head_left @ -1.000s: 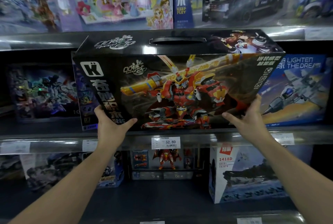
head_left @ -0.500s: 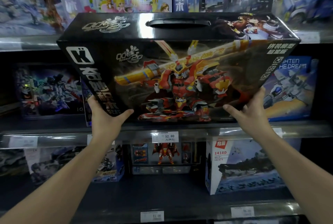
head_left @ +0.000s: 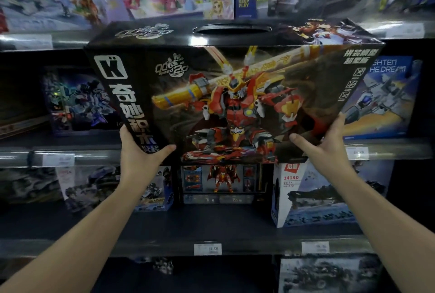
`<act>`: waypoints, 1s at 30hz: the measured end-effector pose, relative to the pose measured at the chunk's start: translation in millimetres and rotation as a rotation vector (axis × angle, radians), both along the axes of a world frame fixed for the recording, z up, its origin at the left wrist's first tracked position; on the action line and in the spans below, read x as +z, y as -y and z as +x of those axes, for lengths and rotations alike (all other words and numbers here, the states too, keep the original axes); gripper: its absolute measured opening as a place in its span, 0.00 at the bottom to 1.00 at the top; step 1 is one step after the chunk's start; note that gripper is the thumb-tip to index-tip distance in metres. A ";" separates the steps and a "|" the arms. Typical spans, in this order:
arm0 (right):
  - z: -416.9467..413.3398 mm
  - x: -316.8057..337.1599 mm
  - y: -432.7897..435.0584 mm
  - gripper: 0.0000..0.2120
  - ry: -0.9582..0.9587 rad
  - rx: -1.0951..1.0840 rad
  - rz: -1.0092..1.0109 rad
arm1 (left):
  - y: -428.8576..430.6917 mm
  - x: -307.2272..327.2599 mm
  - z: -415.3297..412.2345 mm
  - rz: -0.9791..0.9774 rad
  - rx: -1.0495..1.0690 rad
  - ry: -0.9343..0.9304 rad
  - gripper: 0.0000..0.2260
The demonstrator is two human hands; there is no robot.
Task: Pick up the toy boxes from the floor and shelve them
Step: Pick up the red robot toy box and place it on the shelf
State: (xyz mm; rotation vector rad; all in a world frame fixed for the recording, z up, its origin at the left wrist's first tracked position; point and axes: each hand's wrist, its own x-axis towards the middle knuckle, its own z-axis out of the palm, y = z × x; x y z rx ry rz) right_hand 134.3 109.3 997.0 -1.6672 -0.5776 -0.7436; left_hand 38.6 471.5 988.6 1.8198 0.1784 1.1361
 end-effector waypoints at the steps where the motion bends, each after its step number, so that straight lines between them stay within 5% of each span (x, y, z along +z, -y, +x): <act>1: -0.8 -5.2 -1.8 0.42 -0.012 0.002 0.001 | 0.0 -4.4 -3.5 -0.001 0.002 -0.005 0.43; 13: -17.0 -76.9 -14.1 0.46 -0.095 0.004 -0.006 | -6.3 -81.6 -31.8 -0.103 0.018 -0.113 0.42; 30: 1.2 -213.2 -32.7 0.48 -0.446 0.125 -0.041 | -22.9 -203.9 -28.6 -0.233 0.120 -0.402 0.50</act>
